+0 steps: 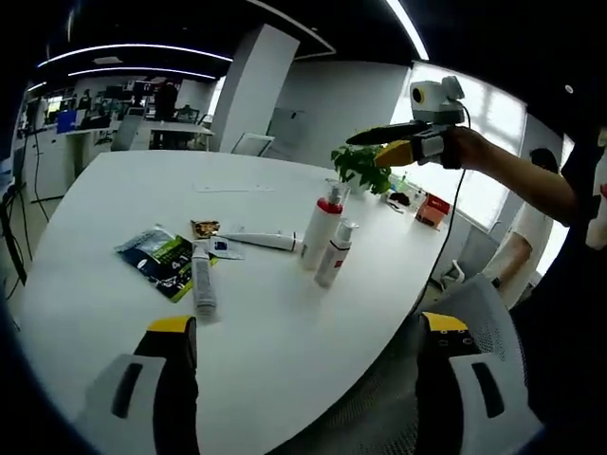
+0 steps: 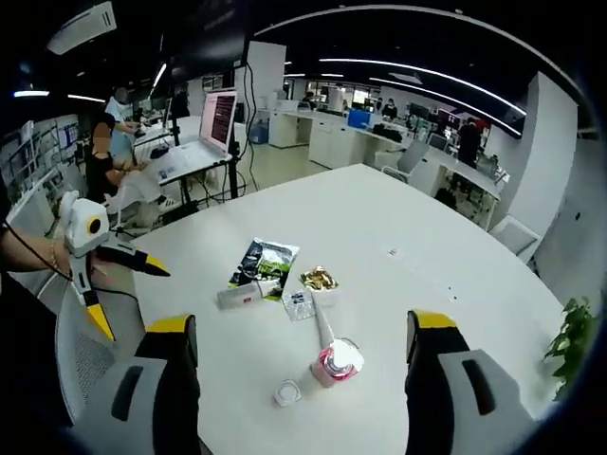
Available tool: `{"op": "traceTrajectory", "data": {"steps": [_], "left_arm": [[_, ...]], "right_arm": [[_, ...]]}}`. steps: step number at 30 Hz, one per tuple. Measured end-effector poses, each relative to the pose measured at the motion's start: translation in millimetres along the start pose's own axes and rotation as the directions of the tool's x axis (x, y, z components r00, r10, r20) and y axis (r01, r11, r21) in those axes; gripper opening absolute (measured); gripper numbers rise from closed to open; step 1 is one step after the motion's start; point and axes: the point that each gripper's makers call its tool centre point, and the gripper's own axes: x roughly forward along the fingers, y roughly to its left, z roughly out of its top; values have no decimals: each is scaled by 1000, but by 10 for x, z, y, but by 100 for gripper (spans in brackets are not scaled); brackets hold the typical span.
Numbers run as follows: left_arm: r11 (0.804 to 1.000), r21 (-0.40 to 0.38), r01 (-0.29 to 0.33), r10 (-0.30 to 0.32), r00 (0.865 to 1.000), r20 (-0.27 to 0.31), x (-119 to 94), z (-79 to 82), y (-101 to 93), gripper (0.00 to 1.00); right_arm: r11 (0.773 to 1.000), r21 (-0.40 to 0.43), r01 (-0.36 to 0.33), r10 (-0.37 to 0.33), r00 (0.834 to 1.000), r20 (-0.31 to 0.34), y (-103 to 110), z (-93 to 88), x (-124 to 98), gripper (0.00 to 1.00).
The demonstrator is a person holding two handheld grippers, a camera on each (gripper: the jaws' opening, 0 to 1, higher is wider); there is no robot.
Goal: Arrange the skincare products in the storage area until every visible bottle or jar stands upright without overlapping.
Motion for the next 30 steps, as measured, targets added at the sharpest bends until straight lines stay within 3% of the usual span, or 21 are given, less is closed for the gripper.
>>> {"op": "traceTrajectory", "data": {"steps": [8,13,16,18,20,24,26,30], "left_arm": [[1000,-11,0,0,1000,7,-10,14,23,87],[1000,-19,6,-6,1000,6,-7,11,17,86],[1000,-27,7,-7,1000,5,-6,10,20,86],[999,-34,8,-8,1000,3,-7,3,31,85],[999,-45,10,-10,1000,2,-5,-1,43,85],[998,-62,5,-5,1000,-7,10,-26,40,85],[998,-66,0,-1,1000,-14,13,-39,54,85],[996,-83,-11,9,1000,-26,12,-57,89,85]], "right_arm": [[998,-52,-32,25,993,-119,-109,131,339,87],[993,-96,-74,53,977,-205,-224,81,591,85],[989,-81,-120,97,962,-254,-229,-1,701,84],[988,-87,-130,100,952,-289,-351,-75,843,83],[981,-93,-168,125,928,-351,-351,-206,912,81],[977,-84,-195,148,911,-386,-442,-320,1101,78],[968,-50,-246,204,888,-413,-432,-411,1205,79],[959,-78,-271,206,862,-464,-459,-583,1347,75]]}}
